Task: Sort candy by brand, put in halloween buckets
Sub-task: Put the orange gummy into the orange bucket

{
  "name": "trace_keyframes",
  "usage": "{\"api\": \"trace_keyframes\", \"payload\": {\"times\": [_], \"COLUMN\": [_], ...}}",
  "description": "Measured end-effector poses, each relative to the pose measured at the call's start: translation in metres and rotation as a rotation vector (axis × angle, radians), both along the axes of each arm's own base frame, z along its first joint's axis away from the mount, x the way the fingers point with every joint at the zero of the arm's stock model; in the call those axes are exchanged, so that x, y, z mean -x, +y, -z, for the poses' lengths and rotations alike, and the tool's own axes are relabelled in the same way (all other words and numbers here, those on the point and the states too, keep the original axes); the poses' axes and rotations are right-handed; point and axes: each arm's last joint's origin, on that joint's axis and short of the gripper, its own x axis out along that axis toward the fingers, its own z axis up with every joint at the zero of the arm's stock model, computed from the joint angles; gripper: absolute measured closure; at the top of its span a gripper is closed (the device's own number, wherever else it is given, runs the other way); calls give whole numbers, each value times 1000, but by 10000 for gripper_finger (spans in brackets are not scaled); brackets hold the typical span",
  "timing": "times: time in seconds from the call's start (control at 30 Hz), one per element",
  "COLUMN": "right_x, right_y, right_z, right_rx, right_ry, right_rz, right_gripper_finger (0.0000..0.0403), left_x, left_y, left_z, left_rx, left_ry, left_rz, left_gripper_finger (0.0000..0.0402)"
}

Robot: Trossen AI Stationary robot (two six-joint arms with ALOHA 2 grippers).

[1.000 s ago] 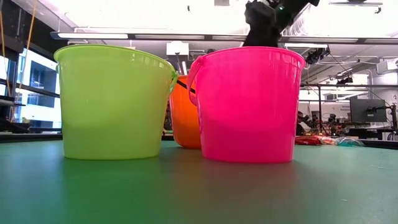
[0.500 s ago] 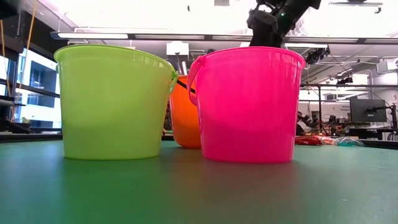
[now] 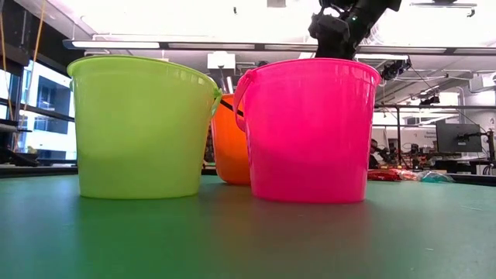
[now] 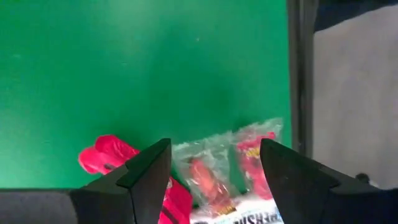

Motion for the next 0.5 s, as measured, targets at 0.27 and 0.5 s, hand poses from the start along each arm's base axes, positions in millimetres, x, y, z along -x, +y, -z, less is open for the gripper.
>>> {"api": "trace_keyframes", "payload": {"times": [0.27, 0.5], "right_x": [0, 0], "right_y": [0, 0], "right_z": [0, 0], "right_rx": [-6, -19], "right_ry": [-2, -6], "right_rz": [6, 22], "right_gripper_finger": [121, 121], "left_x": [-3, -2], "left_y": [1, 1], "left_z": [11, 19], "left_rx": [-38, -68], "left_ry": [23, 52], "left_rz": [-11, -28], "left_gripper_finger": [183, 242]}}
